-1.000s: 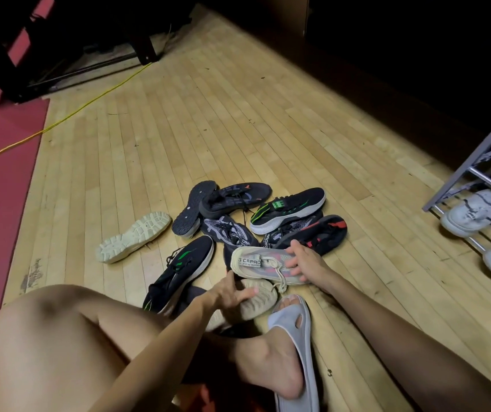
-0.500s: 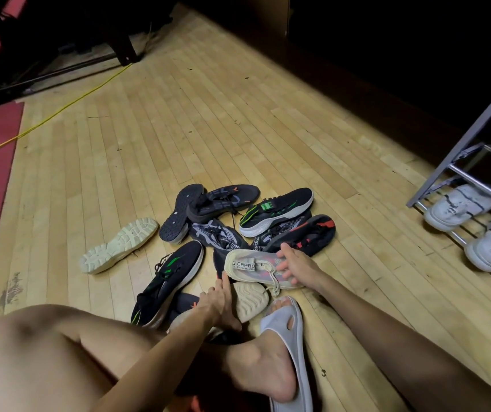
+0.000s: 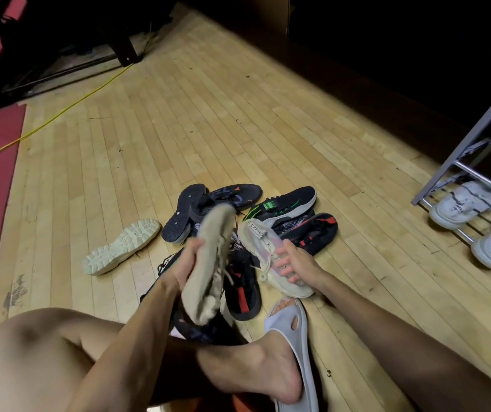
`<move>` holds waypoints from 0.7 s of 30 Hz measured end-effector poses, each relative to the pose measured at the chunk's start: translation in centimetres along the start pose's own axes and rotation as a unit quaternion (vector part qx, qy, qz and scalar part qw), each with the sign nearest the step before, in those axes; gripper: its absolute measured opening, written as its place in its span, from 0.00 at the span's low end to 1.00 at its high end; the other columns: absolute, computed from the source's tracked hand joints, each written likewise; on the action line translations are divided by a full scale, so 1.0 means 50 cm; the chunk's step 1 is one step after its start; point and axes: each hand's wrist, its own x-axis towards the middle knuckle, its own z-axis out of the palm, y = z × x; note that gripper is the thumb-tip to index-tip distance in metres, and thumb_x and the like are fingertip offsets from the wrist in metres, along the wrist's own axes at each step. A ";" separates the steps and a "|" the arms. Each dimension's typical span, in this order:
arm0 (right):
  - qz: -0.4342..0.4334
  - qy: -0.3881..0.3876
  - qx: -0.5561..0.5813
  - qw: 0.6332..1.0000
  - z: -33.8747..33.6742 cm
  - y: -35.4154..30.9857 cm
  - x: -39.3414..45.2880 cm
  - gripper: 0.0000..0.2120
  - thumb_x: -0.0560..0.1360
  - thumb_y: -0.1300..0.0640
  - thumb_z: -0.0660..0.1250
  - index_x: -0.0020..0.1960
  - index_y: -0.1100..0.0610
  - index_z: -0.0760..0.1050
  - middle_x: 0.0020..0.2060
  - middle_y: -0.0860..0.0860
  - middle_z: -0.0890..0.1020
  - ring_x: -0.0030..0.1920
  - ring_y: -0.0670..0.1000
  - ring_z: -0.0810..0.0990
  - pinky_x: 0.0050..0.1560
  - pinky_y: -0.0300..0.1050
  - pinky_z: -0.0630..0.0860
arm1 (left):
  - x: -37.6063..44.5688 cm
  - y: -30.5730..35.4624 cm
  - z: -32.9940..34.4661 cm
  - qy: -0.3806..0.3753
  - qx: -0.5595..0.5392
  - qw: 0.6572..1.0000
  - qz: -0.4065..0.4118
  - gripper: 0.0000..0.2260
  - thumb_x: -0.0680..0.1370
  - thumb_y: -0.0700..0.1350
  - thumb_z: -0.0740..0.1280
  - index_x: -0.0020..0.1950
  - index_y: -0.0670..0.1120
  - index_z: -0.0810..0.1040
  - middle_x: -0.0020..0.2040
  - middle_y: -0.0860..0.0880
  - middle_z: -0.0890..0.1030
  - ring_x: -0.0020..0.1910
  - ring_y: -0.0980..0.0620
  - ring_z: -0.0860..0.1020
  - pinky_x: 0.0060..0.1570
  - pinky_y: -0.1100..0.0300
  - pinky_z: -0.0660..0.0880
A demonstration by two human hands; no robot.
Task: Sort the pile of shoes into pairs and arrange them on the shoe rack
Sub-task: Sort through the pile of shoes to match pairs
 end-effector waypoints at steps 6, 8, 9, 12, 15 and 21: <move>0.015 -0.017 0.034 0.999 0.027 -0.020 -0.017 0.23 0.84 0.43 0.51 0.62 0.59 0.74 0.44 0.56 0.82 0.34 0.50 0.76 0.28 0.40 0.67 | 0.003 0.020 0.005 -0.037 -0.207 0.973 0.093 0.31 0.72 0.63 0.60 0.63 0.40 0.76 0.55 0.37 0.79 0.53 0.39 0.77 0.61 0.45 0.72; 0.009 -0.030 0.019 0.999 0.041 -0.022 -0.025 0.22 0.84 0.42 0.50 0.61 0.56 0.74 0.45 0.54 0.84 0.36 0.49 0.78 0.29 0.39 0.69 | 0.014 0.009 0.010 -0.020 -0.223 0.970 0.089 0.31 0.72 0.63 0.62 0.64 0.39 0.76 0.56 0.37 0.78 0.55 0.39 0.77 0.63 0.44 0.70; 0.007 -0.032 0.014 0.999 0.048 -0.022 -0.028 0.22 0.84 0.42 0.49 0.61 0.55 0.74 0.45 0.54 0.84 0.37 0.49 0.79 0.29 0.39 0.70 | 0.016 0.008 0.015 -0.001 -0.220 0.972 0.083 0.31 0.73 0.62 0.62 0.64 0.39 0.76 0.54 0.38 0.79 0.53 0.40 0.78 0.61 0.45 0.72; 0.008 -0.028 0.007 1.000 0.061 -0.028 -0.027 0.23 0.84 0.42 0.50 0.64 0.57 0.73 0.46 0.52 0.83 0.38 0.49 0.78 0.30 0.39 0.69 | 0.025 0.007 0.027 0.129 -0.057 0.990 0.029 0.29 0.77 0.61 0.57 0.68 0.40 0.72 0.55 0.41 0.77 0.53 0.43 0.76 0.55 0.50 0.72; 0.006 -0.007 0.026 1.000 0.050 -0.038 -0.024 0.24 0.84 0.45 0.51 0.68 0.61 0.72 0.51 0.61 0.82 0.40 0.52 0.74 0.30 0.40 0.65 | 0.020 0.025 0.018 0.232 0.068 0.970 0.041 0.25 0.78 0.60 0.57 0.67 0.44 0.74 0.63 0.44 0.77 0.59 0.44 0.75 0.57 0.49 0.72; -0.028 0.018 0.023 0.999 0.026 -0.094 -0.020 0.24 0.84 0.45 0.52 0.70 0.60 0.71 0.61 0.63 0.80 0.42 0.51 0.75 0.32 0.39 0.66 | -0.046 0.127 -0.019 0.248 0.179 0.937 0.168 0.12 0.79 0.56 0.59 0.37 0.55 0.69 0.36 0.56 0.70 0.36 0.56 0.69 0.38 0.57 0.65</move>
